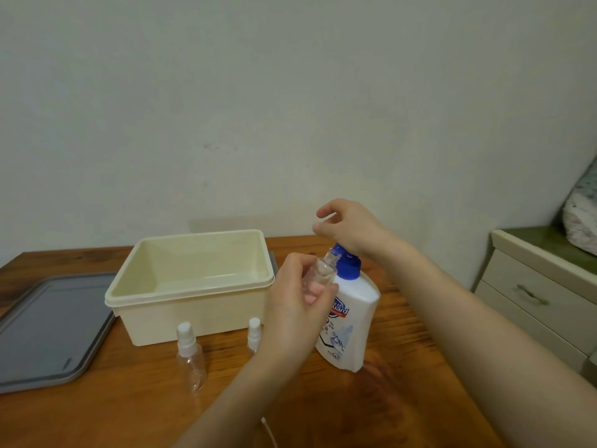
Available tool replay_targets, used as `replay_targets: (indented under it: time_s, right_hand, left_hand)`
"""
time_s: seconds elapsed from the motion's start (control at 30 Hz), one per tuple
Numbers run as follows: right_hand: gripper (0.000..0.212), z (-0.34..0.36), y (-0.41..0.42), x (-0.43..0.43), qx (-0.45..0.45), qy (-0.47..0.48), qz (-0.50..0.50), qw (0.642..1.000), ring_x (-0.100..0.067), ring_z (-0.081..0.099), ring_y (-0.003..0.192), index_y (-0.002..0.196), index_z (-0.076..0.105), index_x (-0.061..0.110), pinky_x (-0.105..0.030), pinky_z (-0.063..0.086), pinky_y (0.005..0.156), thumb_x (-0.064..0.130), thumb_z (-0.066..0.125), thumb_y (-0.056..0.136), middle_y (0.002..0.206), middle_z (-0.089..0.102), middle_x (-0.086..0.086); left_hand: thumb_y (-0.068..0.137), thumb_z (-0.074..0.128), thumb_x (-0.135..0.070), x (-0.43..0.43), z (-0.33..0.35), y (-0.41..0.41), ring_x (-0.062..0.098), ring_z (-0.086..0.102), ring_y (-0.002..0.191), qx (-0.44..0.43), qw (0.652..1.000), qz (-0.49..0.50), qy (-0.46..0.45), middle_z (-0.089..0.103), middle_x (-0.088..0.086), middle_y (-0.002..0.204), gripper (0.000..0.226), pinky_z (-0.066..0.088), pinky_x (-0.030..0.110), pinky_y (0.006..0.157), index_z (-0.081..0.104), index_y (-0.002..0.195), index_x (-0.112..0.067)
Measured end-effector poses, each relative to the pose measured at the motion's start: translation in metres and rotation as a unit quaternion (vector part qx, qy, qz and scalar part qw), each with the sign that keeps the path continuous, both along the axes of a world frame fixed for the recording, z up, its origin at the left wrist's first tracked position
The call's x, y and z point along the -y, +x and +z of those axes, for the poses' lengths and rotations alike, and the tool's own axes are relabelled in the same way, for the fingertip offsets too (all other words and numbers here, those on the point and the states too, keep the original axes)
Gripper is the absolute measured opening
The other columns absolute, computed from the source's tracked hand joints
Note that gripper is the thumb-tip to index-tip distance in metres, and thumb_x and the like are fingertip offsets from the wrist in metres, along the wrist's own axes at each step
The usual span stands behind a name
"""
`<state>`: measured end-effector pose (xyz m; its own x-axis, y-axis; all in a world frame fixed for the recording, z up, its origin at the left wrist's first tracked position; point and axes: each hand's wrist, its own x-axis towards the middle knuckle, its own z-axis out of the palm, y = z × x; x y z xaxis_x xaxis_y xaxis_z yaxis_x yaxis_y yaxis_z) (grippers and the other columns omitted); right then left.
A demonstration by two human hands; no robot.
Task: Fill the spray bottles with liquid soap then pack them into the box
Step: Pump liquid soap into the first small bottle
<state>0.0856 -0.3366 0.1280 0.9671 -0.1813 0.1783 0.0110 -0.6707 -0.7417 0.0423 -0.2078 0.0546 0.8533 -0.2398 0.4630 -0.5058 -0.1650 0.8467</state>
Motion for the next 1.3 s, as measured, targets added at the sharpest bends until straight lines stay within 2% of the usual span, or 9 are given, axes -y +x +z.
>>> replay_targets:
  time_s: [0.13,0.33,0.53,0.67,0.77,0.83,1.03,1.17,1.3]
  right_hand:
    - [0.029,0.005,0.001,0.0,0.01,-0.003,0.003,1.0,-0.017,0.055,0.084,0.116,0.055,0.013,-0.019,0.043,0.063,0.019,0.059,0.087,0.106,0.059,-0.005]
    - [0.03,-0.011,0.002,-0.001,0.005,0.025,-0.008,1.0,-0.016,0.055,0.088,0.115,0.056,0.014,-0.016,0.04,0.062,0.018,0.061,0.086,0.11,0.058,-0.003]
    - [0.03,0.008,0.003,0.001,0.005,-0.032,0.012,0.999,-0.016,0.053,0.089,0.114,0.057,0.012,-0.022,0.042,0.064,0.018,0.061,0.086,0.106,0.054,-0.003]
    - [0.026,0.001,0.005,0.001,0.008,-0.01,0.0,1.0,-0.017,0.054,0.084,0.112,0.058,0.013,-0.022,0.044,0.062,0.011,0.058,0.085,0.106,0.057,-0.003]
    - [0.027,-0.009,0.004,0.0,0.012,0.006,-0.01,1.0,-0.018,0.056,0.091,0.112,0.058,0.014,-0.025,0.043,0.073,0.007,0.053,0.086,0.11,0.058,-0.004]
    - [0.027,-0.009,0.003,-0.001,0.006,-0.001,-0.004,1.0,-0.019,0.056,0.093,0.113,0.057,0.014,-0.026,0.043,0.075,0.008,0.054,0.086,0.112,0.058,-0.004]
    - [0.027,0.004,0.002,0.001,0.007,-0.027,0.008,1.0,-0.017,0.054,0.089,0.114,0.056,0.013,-0.016,0.042,0.061,0.011,0.055,0.087,0.107,0.056,-0.004]
    - [0.028,0.002,0.001,-0.001,0.003,-0.021,0.009,1.0,-0.017,0.055,0.089,0.115,0.056,0.013,-0.017,0.043,0.064,0.009,0.052,0.087,0.106,0.056,-0.002]
    - [0.029,-0.009,0.0,-0.002,0.006,0.002,0.002,1.0,-0.017,0.055,0.088,0.115,0.055,0.015,-0.019,0.043,0.065,0.006,0.05,0.087,0.11,0.06,-0.004]
  left_hand:
    - [0.082,0.064,-0.019,-0.001,0.005,0.001,0.0,0.056,0.085,0.001,1.0,-0.008,-0.01,0.057,-0.012,0.098,0.029,0.047,0.007,0.064,0.043,0.091,-0.038]
    - [0.083,0.064,-0.02,0.001,-0.004,0.0,-0.002,0.056,0.083,-0.022,1.0,0.003,-0.012,0.056,-0.015,0.092,0.033,0.046,0.005,0.062,0.04,0.084,-0.042]
    - [0.084,0.063,-0.02,0.003,0.005,-0.002,-0.002,0.055,0.086,-0.012,1.0,0.0,-0.011,0.055,-0.016,0.093,0.035,0.046,0.011,0.063,0.038,0.083,-0.044]
    - [0.083,0.063,-0.02,0.003,0.003,0.001,0.0,0.056,0.087,-0.009,1.0,0.009,-0.011,0.056,-0.014,0.095,0.032,0.047,0.013,0.066,0.04,0.087,-0.042]
    - [0.084,0.062,-0.02,0.005,-0.004,0.001,0.0,0.057,0.086,-0.021,1.0,0.014,-0.015,0.057,-0.013,0.097,0.026,0.048,0.012,0.064,0.044,0.097,-0.032]
    - [0.085,0.062,-0.02,0.005,-0.006,-0.001,-0.003,0.056,0.085,-0.023,0.999,0.02,-0.011,0.055,-0.014,0.097,0.027,0.047,0.007,0.063,0.043,0.099,-0.031]
    - [0.085,0.062,-0.018,0.008,0.001,-0.006,-0.021,0.05,0.081,-0.027,0.999,0.014,-0.025,0.054,-0.017,0.09,0.027,0.042,0.0,0.061,0.042,0.096,-0.033]
    - [0.085,0.062,-0.02,0.007,0.002,-0.007,-0.006,0.056,0.082,-0.031,0.999,0.02,-0.025,0.055,-0.016,0.092,0.028,0.044,0.003,0.06,0.041,0.095,-0.036]
    - [0.085,0.061,-0.019,0.009,-0.004,-0.009,-0.003,0.057,0.082,-0.046,0.998,0.023,-0.026,0.056,-0.015,0.091,0.032,0.046,0.01,0.06,0.039,0.084,-0.042]
